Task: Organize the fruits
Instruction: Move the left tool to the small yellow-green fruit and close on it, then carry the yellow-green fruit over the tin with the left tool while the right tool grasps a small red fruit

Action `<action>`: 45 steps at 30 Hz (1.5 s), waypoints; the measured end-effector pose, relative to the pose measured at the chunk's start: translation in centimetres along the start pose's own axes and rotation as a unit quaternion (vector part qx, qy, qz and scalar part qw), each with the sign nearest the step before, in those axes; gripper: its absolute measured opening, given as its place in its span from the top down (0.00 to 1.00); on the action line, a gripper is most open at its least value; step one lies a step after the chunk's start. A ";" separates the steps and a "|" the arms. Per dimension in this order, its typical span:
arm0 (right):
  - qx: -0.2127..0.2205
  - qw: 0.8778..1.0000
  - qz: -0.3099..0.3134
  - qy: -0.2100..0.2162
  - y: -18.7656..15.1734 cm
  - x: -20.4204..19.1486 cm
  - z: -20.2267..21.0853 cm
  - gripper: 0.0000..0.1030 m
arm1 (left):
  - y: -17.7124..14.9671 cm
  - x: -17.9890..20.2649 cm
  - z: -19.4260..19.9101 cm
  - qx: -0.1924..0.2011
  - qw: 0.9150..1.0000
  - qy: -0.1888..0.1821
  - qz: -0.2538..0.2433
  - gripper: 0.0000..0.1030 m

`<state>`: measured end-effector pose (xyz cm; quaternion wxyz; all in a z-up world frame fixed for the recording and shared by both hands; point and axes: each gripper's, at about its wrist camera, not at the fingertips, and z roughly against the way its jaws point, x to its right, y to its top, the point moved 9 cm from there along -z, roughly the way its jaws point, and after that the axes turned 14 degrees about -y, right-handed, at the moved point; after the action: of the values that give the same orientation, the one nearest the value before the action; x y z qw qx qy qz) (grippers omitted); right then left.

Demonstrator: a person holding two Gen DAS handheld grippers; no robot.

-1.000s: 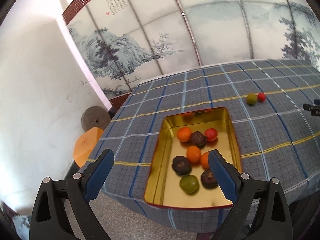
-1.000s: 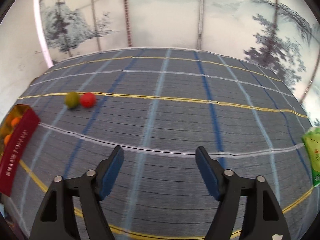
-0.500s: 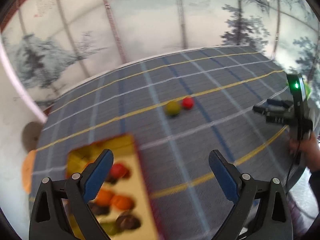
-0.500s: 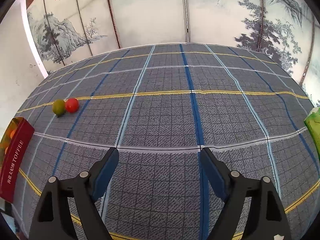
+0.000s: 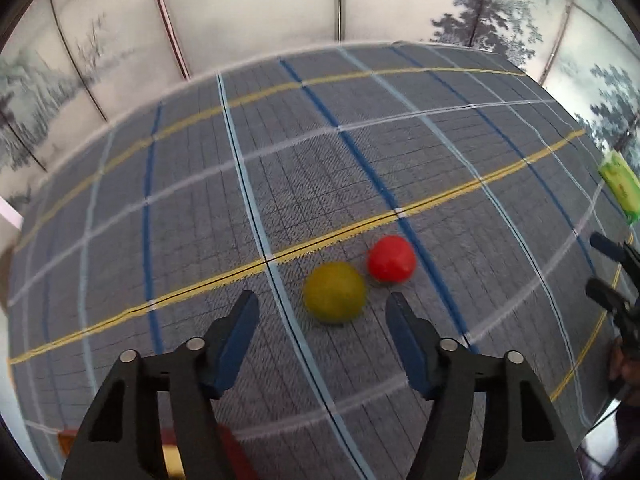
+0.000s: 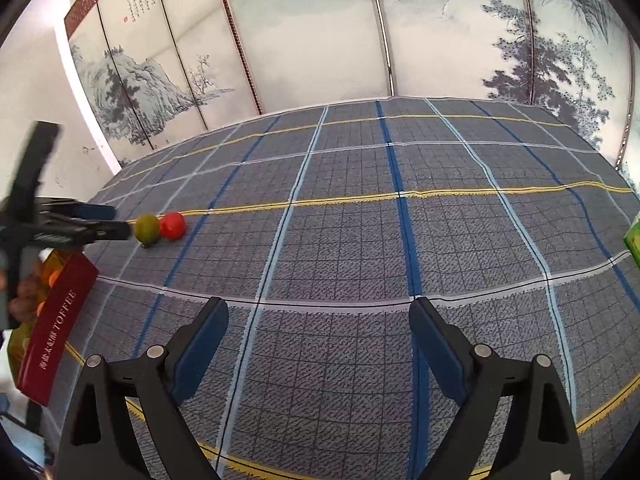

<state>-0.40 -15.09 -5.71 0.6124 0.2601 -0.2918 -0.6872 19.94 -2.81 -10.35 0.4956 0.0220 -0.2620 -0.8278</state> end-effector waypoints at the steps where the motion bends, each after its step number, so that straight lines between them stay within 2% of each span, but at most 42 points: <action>1: 0.001 1.000 0.001 0.003 0.0 -0.1 0.0 0.12 | 0.1 -0.2 -0.5 -0.006 1.000 -0.005 0.005 0.37; 2: 0.001 1.000 0.002 0.006 0.0 -0.2 0.1 0.12 | 0.2 -0.5 -1.0 -0.016 1.000 -0.008 0.009 0.39; 4: 0.000 1.000 0.003 0.008 0.0 -0.3 0.0 0.11 | 0.0 -0.7 -2.0 -0.036 0.999 -0.022 0.021 0.55; 5: 0.000 1.000 0.003 0.008 0.0 -0.3 0.0 0.11 | -0.2 -0.7 -2.6 -0.048 0.998 -0.038 0.032 0.58; 6: -0.001 1.000 0.003 0.009 -0.1 -0.3 0.0 0.11 | 0.0 -0.6 -2.5 -0.038 0.998 -0.037 0.030 0.65; 11: -0.005 1.000 0.001 0.010 -0.1 -0.2 -0.1 0.11 | -0.8 -0.3 -1.7 -0.018 0.997 -0.043 0.055 0.66; 14: -0.003 1.000 -0.001 0.008 -0.1 -0.1 -0.1 0.11 | -1.9 0.6 1.1 0.024 0.996 -0.030 0.075 0.66; 18: -0.013 1.000 0.013 0.012 -0.2 -0.9 -0.4 0.11 | -4.2 3.3 5.4 0.067 0.995 -0.022 0.070 0.65; 21: -0.013 0.997 0.028 0.071 0.8 -4.1 0.0 0.11 | -5.6 5.0 7.2 0.071 0.995 -0.028 0.068 0.65; 24: -0.004 0.992 0.066 0.106 2.3 -8.2 -0.3 0.11 | -6.7 5.9 9.3 0.088 0.993 -0.032 0.069 0.65; 28: -0.013 0.984 0.118 0.129 3.7 -13.8 -3.0 0.11 | -8.6 5.9 11.9 0.107 0.991 -0.023 0.080 0.65; 33: -0.022 0.980 0.169 0.104 4.2 -18.0 -6.4 0.13 | -12.0 4.4 15.0 0.120 0.987 0.001 0.104 0.65; 36: -0.026 0.977 0.190 0.097 4.4 -19.6 -7.6 0.21 | -14.0 3.3 16.4 0.124 0.985 0.015 0.120 0.65; 39: -0.041 0.973 0.214 0.076 4.1 -20.4 -9.1 0.48 | -16.2 1.7 18.1 0.134 0.980 0.037 0.142 0.65; 40: -0.034 0.973 0.218 0.069 4.2 -20.4 -9.0 0.65 | -16.9 1.3 18.5 0.136 0.979 0.041 0.148 0.65; 41: -0.034 0.973 0.218 0.068 4.2 -20.3 -8.9 0.69 | -17.5 0.7 18.9 0.139 0.977 0.048 0.155 0.65; 43: -0.041 0.974 0.209 0.079 3.8 -20.0 -8.4 0.70 | -19.2 -0.6 19.7 0.142 0.973 0.069 0.169 0.65; 45: -0.029 0.976 0.198 0.081 3.3 -19.2 -6.8 0.70 | -20.7 -1.7 20.2 0.142 0.970 0.088 0.176 0.65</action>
<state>8.98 3.18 -8.05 0.7651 0.2341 -0.2670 -0.5372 -1.92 14.59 -2.72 0.6465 0.1183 -0.3322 -0.6765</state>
